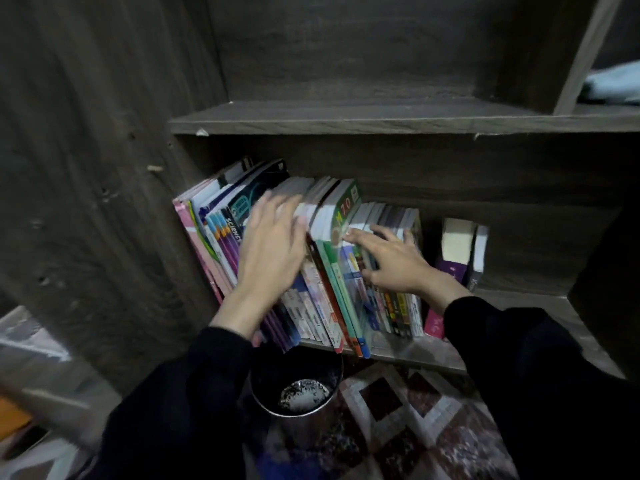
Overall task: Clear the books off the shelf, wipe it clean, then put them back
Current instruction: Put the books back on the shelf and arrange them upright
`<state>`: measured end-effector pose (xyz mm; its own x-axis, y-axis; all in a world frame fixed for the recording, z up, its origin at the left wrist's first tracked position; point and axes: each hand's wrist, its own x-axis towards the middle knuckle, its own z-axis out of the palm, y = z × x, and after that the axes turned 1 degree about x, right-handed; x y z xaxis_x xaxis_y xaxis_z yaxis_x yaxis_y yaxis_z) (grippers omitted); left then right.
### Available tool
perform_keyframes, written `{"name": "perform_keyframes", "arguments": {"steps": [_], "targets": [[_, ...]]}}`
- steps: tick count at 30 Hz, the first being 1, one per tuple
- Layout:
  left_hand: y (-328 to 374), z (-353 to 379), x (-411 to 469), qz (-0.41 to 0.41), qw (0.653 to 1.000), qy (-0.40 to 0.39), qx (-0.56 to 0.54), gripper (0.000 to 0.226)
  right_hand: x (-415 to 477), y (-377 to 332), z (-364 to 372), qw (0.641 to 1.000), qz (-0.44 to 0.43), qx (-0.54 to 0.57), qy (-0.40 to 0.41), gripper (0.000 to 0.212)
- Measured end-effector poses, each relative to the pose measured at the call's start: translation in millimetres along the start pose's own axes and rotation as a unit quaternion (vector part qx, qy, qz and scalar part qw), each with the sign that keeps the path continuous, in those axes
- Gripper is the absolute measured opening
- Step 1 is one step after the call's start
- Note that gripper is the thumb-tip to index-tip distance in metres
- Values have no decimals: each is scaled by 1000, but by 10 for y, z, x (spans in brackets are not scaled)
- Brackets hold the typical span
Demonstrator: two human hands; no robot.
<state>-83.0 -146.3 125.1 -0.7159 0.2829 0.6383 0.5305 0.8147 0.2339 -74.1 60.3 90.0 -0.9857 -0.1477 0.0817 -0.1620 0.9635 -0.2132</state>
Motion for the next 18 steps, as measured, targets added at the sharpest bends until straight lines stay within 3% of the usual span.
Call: {"name": "perform_keyframes", "arguments": {"steps": [3,6,8,10,12,15,18], "targets": [[-340,-218,-247,-90,988,121,-31,28,54,-112,-70,994,47,87,51,57],[-605,-322,-406,-171,975,124,-67,26,163,-410,-117,948,46,152,274,47],[-685,-356,-453,-198,971,101,-91,32,283,-758,-157,927,-28,152,343,46],[-711,-358,-469,-204,972,70,-96,41,399,-1154,-192,931,-129,114,321,52],[-716,-342,-469,-211,972,45,-95,50,497,-1493,-173,950,-204,54,229,62],[-735,-300,-464,-234,968,-2,-88,60,644,-1725,-116,971,-204,-4,127,72],[-767,-261,-438,-247,963,-44,-98,65,709,-1750,-139,971,-192,-37,139,64]]}}
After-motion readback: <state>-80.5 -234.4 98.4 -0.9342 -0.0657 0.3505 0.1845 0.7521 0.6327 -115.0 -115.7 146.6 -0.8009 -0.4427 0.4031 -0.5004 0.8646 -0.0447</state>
